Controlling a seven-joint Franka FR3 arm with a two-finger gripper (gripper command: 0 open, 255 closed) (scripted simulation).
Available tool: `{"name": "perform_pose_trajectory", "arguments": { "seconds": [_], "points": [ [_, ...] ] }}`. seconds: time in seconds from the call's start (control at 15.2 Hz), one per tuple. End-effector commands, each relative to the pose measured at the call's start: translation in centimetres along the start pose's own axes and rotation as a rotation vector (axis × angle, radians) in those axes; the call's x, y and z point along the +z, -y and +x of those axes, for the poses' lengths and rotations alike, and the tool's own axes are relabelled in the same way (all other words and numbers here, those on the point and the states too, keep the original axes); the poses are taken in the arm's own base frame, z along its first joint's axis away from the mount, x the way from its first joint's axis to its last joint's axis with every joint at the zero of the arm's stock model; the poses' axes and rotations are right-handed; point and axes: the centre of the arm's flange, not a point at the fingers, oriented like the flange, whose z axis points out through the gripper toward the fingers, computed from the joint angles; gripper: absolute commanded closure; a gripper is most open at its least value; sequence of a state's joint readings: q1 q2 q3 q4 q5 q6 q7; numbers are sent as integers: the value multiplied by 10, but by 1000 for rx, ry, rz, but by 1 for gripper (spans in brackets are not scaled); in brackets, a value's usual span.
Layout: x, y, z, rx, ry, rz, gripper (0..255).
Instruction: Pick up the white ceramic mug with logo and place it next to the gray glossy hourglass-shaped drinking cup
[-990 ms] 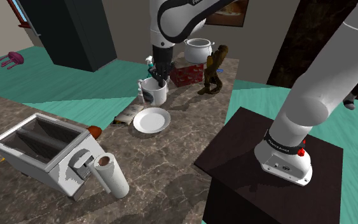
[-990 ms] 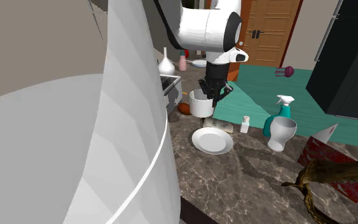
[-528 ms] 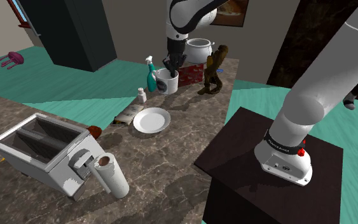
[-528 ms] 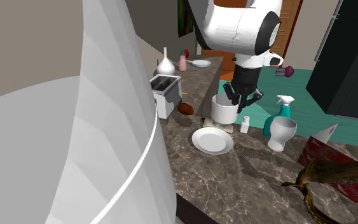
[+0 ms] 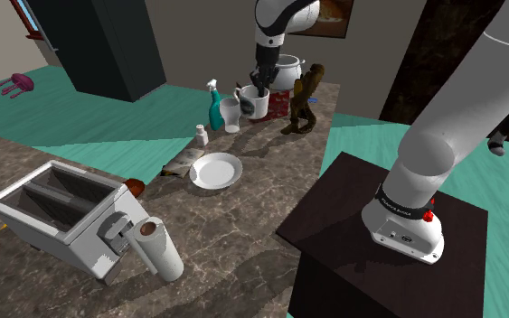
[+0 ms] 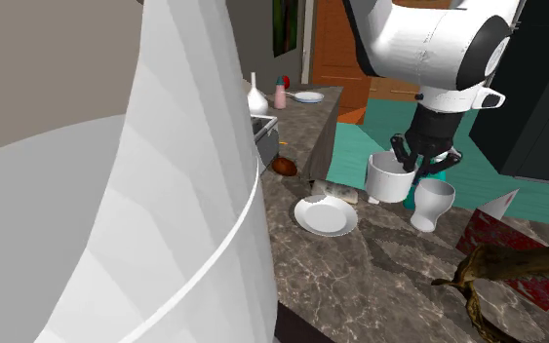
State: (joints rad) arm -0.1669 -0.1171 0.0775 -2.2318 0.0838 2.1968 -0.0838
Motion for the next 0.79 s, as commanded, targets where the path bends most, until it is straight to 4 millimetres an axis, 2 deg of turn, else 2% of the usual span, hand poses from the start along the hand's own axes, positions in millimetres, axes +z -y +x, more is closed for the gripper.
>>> {"name": "perform_pose_trajectory", "arguments": {
  "seconds": [0.0, 0.33, 0.73],
  "points": [
    [0, -26, 6, -2, 0, 0, 255],
    [-3, -89, 19, -2, 0, 0, 255],
    [29, -91, 17, -2, 0, 0, 255]
  ]
}}
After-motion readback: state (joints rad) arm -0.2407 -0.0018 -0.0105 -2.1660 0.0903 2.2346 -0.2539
